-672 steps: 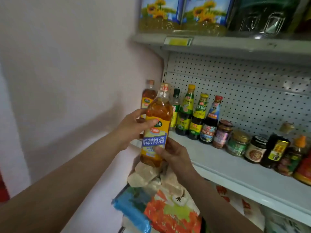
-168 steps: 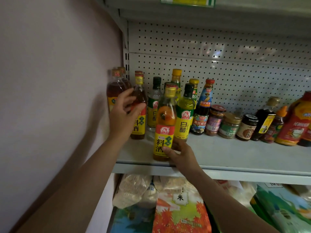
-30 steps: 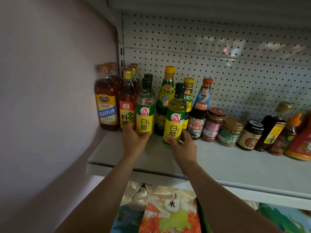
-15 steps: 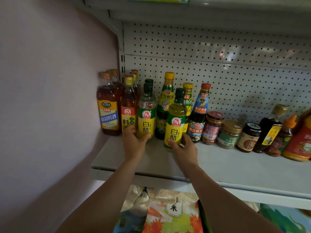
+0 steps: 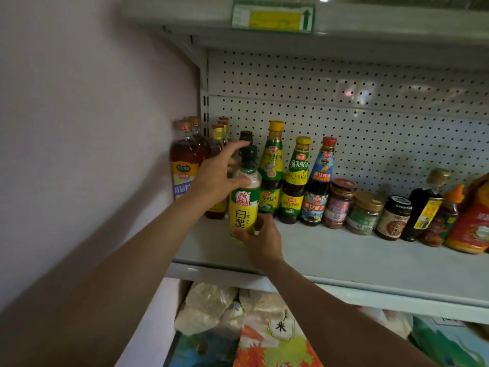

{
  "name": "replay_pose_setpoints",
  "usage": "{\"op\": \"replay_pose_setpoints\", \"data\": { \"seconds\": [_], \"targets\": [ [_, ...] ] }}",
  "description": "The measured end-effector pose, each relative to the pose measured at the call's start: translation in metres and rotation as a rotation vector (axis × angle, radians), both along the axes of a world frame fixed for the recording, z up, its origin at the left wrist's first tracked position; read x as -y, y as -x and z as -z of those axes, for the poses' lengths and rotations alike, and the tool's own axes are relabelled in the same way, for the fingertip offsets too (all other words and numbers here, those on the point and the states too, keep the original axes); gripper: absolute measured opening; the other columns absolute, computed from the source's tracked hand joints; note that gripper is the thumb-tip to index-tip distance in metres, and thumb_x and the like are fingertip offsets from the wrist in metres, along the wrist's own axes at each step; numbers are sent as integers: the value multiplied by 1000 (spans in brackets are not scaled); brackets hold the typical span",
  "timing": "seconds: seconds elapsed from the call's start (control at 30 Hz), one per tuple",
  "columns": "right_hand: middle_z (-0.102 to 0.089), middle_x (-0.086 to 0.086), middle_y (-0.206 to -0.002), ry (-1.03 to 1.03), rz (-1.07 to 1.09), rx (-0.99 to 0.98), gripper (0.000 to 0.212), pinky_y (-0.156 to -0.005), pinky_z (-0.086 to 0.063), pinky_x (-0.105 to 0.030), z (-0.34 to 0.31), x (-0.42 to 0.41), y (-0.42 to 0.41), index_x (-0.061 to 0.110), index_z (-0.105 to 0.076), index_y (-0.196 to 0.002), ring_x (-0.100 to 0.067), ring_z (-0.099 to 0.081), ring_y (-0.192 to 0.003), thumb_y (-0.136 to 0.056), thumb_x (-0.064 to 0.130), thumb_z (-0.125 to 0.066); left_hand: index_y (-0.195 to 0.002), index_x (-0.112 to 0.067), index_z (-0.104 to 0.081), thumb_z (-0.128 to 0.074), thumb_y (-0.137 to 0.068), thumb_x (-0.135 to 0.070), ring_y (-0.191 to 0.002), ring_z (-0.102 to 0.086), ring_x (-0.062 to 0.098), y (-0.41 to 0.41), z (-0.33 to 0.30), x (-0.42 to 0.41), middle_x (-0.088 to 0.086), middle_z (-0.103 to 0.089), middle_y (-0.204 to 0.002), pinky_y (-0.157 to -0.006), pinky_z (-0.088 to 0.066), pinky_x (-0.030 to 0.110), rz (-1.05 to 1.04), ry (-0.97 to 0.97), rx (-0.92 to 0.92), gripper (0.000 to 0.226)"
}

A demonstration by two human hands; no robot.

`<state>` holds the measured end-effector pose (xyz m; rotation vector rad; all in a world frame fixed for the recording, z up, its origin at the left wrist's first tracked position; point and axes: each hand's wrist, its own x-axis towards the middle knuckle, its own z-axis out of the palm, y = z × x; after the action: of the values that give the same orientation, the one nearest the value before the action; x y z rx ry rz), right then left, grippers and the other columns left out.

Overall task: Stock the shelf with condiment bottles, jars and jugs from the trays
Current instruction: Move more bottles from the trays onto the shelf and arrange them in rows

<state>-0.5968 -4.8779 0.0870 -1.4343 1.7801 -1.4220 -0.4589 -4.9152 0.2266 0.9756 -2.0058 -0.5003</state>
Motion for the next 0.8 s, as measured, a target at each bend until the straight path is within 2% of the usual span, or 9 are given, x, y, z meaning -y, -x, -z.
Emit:
{"op": "replay_pose_setpoints", "data": {
  "seconds": [0.1, 0.2, 0.33, 0.43, 0.6, 0.7, 0.8],
  "targets": [
    [-64, 6, -110, -34, -63, 40, 61, -78, -50, -24, 0, 1, 2, 19, -53, -124, -10, -61, -98, -75, 35, -86, -144, -46, -32, -87, -72, -29, -107, -65, 15, -6, -2, 2, 1, -66, -120, -91, -55, 36, -6, 6, 85, 92],
    [-67, 4, -118, -46, -116, 13, 62, -83, -50, -19, 0, 1, 11, 17, -55, -129, -10, -62, -105, -77, 34, -85, -145, -45, -25, -90, -65, -27, -103, -64, 14, -7, -2, 1, -6, -63, -113, -92, -54, 42, -19, 25, 147, 105],
    [-68, 6, -117, -39, -120, -6, 60, -81, -49, -13, 0, 0, 14, 18, -58, -128, -5, -63, -104, -77, 33, -85, -148, -46, -19, -90, -65, -28, -107, -61, 16, -4, 1, 1, -3, -60, -123, -88, -54, 44, -83, 85, 218, 110],
    [-67, 8, -117, -26, -119, -4, 59, -84, -51, -16, -1, 1, 12, 20, -59, -127, -4, -61, -105, -77, 35, -85, -145, -49, -22, -89, -66, -26, -105, -60, 15, -3, 1, 4, -4, -60, -121, -87, -55, 45, -94, 78, 203, 106],
    [-61, 5, -124, -20, -85, -15, 58, -88, -46, -23, -1, 6, 7, 21, -56, -130, -10, -54, -114, -80, 36, -82, -144, -48, -24, -90, -65, -21, -109, -60, 19, -4, 0, 9, -1, -61, -120, -91, -54, 49, -88, 50, 178, 107],
    [-57, 5, -122, -37, -95, -1, 61, -85, -41, -21, -3, 7, 6, 19, -53, -134, -7, -50, -110, -82, 34, -80, -143, -49, -25, -90, -65, -19, -108, -62, 20, -6, -1, 12, -1, -61, -118, -90, -55, 49, -82, 35, 168, 107],
    [-56, -2, -135, -48, -108, -4, 64, -89, -41, -23, -4, 9, 4, 18, -47, -139, -11, -51, -115, -85, 35, -77, -144, -48, -24, -90, -65, -19, -108, -62, 21, -5, -1, 14, 0, -62, -120, -90, -55, 49, -96, 36, 174, 107]
  ]
}}
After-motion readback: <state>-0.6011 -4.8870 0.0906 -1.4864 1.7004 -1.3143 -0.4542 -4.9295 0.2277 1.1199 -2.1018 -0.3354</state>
